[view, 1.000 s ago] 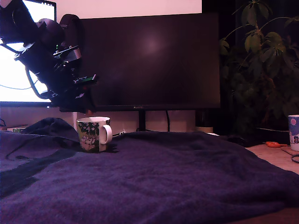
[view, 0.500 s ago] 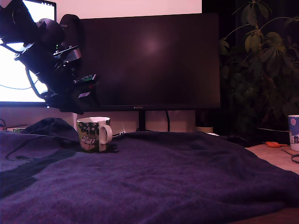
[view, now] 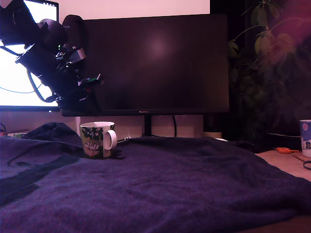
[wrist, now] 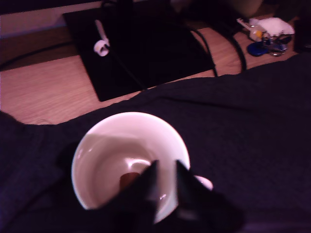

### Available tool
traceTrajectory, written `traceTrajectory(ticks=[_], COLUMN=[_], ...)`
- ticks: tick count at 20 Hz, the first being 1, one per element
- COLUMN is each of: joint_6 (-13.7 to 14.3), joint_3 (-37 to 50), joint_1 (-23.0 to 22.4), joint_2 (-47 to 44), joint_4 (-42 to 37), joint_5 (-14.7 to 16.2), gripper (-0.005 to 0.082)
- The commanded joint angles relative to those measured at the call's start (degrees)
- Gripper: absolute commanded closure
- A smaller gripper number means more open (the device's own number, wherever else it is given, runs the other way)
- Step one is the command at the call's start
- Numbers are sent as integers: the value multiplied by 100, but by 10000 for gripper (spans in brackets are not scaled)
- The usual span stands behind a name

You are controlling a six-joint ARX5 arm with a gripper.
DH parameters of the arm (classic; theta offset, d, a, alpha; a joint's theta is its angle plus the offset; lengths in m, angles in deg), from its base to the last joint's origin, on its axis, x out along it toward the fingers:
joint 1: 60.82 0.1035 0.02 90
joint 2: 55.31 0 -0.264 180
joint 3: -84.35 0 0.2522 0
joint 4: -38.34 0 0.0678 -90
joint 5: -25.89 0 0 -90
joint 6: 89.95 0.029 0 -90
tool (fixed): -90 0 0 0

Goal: Pick up the coffee capsules on the table and drop them inside the coffee cup

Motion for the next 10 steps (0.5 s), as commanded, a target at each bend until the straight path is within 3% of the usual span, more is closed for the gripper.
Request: traceTrajectory(ticks=[1, 10], joint_6=[-13, 22], joint_3=[-35, -35], joint_1=[-9, -4], joint_2=[-111, -111], joint_4=[-46, -175], joint_5=[26, 28], gripper=[789, 789])
